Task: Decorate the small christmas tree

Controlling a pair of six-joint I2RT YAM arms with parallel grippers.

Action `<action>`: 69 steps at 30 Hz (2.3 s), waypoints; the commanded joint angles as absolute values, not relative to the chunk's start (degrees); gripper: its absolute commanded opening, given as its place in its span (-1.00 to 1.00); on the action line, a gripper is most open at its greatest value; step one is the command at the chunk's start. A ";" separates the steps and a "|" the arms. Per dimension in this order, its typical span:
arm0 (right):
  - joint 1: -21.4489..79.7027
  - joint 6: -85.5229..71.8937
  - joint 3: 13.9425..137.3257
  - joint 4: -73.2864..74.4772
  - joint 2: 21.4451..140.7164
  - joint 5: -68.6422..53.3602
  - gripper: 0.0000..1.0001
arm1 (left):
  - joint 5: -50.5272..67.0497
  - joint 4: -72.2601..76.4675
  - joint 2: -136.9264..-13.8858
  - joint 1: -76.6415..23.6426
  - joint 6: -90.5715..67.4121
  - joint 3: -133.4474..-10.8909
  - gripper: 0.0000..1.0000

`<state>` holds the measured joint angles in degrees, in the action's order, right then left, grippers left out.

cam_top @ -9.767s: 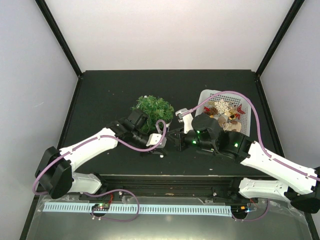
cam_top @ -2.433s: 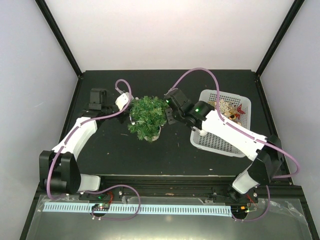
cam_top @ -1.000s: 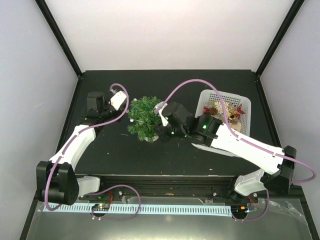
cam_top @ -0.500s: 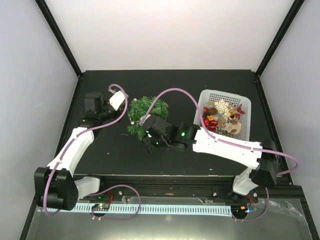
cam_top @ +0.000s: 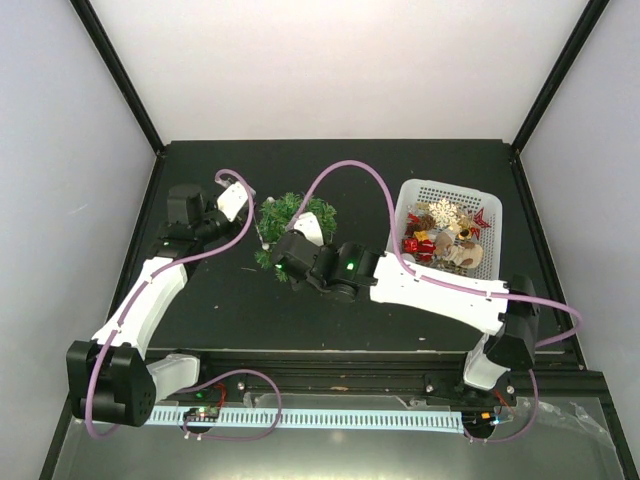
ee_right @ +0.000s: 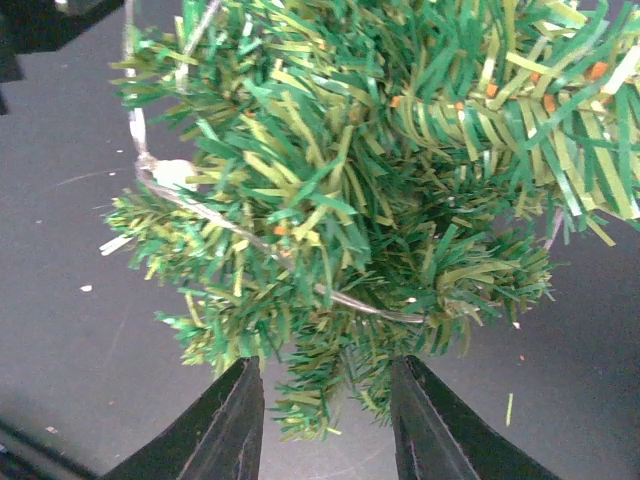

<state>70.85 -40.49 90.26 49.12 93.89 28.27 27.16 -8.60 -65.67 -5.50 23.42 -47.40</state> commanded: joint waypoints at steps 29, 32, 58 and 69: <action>59.24 -30.75 78.49 40.95 82.42 19.86 -0.19 | 30.58 -12.57 -62.20 -5.46 24.26 -48.04 -0.97; 60.88 -30.96 77.98 42.15 81.84 19.64 -0.17 | 30.32 -12.60 -62.91 -5.52 24.24 -48.72 -0.97; 60.63 -32.33 69.66 38.43 87.48 17.95 -0.11 | 31.24 -15.24 -62.03 -5.49 23.86 -49.93 -0.97; 51.00 -27.63 71.52 36.61 88.41 16.93 -0.12 | 34.78 -17.70 -61.04 -5.52 24.16 -50.36 -0.95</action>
